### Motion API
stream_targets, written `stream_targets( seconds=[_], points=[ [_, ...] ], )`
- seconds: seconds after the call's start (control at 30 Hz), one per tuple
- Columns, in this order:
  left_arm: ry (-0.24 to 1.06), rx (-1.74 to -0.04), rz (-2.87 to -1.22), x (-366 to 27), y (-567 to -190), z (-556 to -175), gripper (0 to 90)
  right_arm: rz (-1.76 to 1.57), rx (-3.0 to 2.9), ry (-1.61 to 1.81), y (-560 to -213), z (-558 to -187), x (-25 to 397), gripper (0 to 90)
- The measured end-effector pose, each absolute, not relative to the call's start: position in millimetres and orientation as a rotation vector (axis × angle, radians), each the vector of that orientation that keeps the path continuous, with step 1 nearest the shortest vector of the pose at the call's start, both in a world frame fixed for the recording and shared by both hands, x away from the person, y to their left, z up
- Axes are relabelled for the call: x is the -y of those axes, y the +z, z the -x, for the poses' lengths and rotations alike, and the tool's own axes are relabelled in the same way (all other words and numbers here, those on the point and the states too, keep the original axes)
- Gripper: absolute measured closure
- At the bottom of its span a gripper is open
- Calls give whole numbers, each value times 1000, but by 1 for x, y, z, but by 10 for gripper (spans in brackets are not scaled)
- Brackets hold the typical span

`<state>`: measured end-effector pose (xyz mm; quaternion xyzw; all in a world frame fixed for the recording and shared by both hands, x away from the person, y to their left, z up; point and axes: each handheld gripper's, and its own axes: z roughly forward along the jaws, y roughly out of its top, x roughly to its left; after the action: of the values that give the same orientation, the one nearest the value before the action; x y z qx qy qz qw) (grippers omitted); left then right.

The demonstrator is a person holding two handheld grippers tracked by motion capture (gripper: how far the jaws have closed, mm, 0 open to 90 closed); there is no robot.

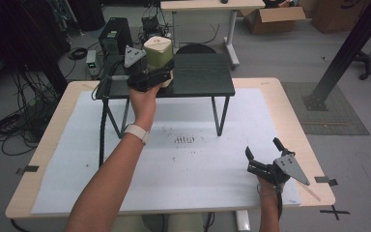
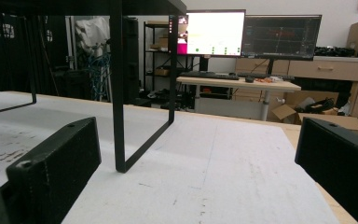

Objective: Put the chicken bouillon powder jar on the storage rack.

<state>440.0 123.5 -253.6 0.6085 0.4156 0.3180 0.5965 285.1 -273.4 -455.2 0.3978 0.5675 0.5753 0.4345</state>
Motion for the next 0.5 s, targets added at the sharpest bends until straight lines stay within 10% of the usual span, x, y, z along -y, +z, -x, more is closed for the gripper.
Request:
stream_targets(
  seconds=[0.5],
  points=[
    [715,-918,-1368,-130,-251,-432,6,-993,-1415,1432,-455,-285,273,0]
  ],
)
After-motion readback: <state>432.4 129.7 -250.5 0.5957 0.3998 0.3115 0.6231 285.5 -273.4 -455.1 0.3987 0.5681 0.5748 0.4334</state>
